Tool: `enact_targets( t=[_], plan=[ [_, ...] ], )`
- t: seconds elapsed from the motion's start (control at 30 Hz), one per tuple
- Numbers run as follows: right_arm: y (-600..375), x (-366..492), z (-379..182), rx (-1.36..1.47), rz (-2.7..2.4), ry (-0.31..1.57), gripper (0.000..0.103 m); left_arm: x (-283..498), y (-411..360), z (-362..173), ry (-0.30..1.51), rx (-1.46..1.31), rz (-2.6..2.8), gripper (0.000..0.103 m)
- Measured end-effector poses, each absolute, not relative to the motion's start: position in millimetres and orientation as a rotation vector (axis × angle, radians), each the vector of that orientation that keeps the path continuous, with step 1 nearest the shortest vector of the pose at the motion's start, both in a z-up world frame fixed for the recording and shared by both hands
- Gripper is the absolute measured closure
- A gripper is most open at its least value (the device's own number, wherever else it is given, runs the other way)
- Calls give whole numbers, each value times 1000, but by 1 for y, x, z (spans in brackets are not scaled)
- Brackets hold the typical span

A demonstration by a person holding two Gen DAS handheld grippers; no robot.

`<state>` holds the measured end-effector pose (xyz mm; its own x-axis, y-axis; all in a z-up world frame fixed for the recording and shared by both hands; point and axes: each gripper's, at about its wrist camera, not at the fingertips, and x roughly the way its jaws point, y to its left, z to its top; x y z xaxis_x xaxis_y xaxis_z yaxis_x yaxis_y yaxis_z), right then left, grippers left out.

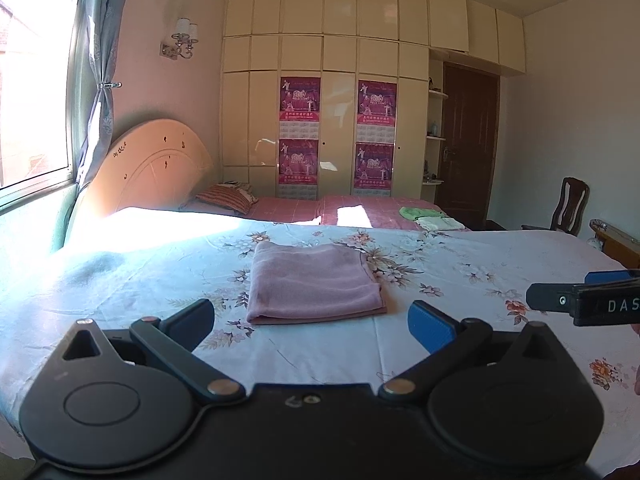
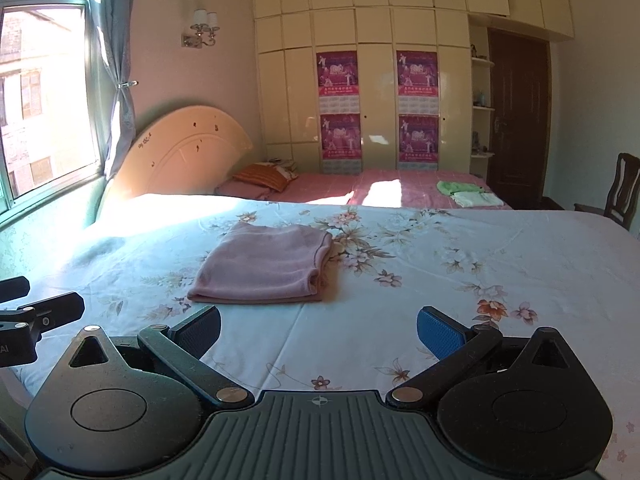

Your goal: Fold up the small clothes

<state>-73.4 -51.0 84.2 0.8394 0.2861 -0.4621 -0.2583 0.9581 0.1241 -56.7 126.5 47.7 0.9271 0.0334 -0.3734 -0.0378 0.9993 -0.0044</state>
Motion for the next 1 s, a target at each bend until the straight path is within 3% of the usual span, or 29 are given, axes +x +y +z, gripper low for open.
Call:
enact_targets(
  t=[1.0],
  plan=[
    [-48,-72,89,30,296,489,0,-56,129,49,381,-1,38,0]
  ],
)
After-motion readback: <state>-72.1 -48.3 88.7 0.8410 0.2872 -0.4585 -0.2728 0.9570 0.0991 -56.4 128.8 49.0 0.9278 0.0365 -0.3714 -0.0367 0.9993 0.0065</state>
